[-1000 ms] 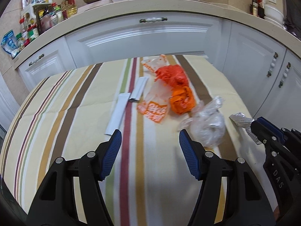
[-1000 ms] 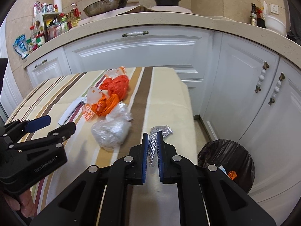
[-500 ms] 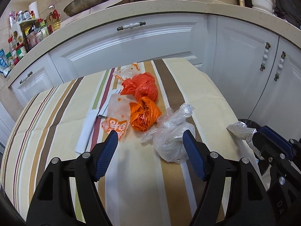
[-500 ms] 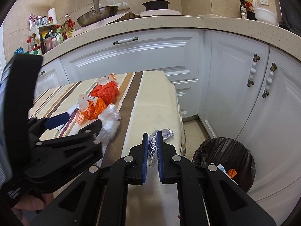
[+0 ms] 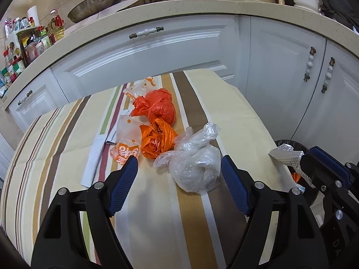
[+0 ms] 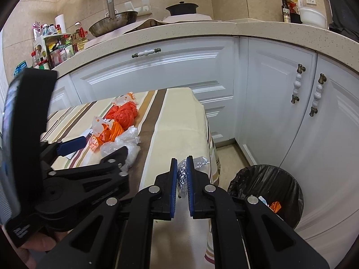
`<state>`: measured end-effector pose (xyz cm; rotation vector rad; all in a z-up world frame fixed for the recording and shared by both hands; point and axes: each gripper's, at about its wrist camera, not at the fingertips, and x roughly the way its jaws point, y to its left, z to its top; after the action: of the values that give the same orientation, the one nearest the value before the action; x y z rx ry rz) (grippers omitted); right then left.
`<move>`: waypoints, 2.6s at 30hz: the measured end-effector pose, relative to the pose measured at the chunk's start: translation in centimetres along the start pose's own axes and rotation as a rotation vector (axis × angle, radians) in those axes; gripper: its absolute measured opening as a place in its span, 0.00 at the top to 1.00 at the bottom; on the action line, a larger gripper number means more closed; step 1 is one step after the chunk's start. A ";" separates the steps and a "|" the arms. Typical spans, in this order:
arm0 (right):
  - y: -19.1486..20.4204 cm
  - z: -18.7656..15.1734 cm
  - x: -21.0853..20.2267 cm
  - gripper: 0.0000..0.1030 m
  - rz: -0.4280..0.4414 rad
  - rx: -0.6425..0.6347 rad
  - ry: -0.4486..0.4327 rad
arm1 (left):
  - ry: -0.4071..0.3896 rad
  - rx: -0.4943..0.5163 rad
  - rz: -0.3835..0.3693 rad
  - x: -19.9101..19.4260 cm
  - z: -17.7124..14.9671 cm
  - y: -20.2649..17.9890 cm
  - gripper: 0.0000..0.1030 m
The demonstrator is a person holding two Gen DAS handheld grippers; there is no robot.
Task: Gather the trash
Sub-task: 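Grasp the foil blister pack with the right gripper while the left grasps the clear plastic bag, then carry the foil pack and clear bag over the bin and release, then grasp the orange plastic bag with the right gripper while the left grasps the white paper strip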
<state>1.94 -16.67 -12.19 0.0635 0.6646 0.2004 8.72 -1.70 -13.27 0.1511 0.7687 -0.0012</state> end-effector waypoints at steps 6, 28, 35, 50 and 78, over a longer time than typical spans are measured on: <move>0.0 0.0 -0.1 0.91 0.001 0.000 0.002 | 0.032 0.017 -0.044 1.3 -0.3 -0.3 0.56; -1.2 -0.1 -2.5 0.97 -0.065 -0.003 -0.049 | -0.052 0.047 -0.064 -4.0 -1.5 0.2 0.59; -2.4 0.0 -2.7 0.99 -0.080 0.009 -0.059 | -0.057 0.074 -0.074 -3.8 -1.3 -1.3 0.59; -9.9 -0.5 -4.9 0.99 -0.253 0.128 -0.071 | -0.068 0.169 -0.228 -3.3 0.8 -9.6 0.58; -7.4 1.6 -3.1 0.59 -0.196 0.107 -0.082 | -0.058 0.081 -0.055 -1.9 2.5 -3.4 0.23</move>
<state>1.77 -24.52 -10.02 0.1082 0.5953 -0.0264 8.88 -5.53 -10.66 0.2057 0.7154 -0.0885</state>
